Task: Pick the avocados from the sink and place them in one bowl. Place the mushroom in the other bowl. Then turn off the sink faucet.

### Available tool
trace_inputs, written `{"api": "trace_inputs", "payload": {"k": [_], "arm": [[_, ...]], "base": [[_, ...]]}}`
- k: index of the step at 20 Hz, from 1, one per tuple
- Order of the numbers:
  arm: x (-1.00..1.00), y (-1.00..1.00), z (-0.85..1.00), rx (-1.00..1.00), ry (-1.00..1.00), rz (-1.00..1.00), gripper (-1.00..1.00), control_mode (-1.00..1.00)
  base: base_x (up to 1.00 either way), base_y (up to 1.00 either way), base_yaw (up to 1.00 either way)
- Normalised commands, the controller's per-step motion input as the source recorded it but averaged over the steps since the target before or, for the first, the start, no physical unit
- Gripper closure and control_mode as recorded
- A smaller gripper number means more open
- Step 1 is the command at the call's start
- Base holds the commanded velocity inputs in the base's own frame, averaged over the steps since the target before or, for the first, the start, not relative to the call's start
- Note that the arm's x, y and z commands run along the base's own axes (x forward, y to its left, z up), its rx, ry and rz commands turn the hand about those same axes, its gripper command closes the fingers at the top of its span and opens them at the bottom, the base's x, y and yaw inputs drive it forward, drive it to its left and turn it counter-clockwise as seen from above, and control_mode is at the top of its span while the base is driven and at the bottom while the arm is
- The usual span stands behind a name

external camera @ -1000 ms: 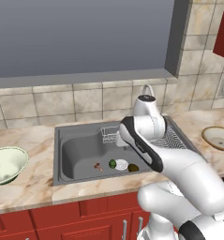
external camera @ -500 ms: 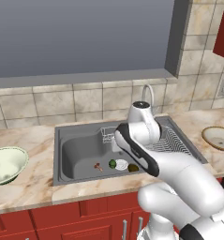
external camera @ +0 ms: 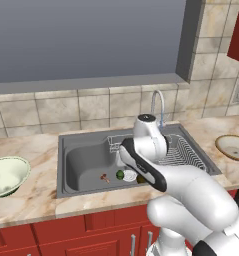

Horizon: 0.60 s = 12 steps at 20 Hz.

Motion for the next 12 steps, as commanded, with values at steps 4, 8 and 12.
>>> {"api": "trace_inputs", "payload": {"k": [4, 8, 12], "arm": [[0.08, 0.0, -0.15, 0.0, 0.0, 0.0, -1.0, -1.0], [0.09, 0.0, -0.15, 0.0, 0.0, 0.0, -1.0, -1.0], [0.09, 0.0, -0.14, 0.0, 0.0, 0.0, -1.0, -1.0]], "base": [[0.0, 0.0, 0.0], [0.0, 0.0, 0.0], [0.0, 0.0, 0.0]]}}
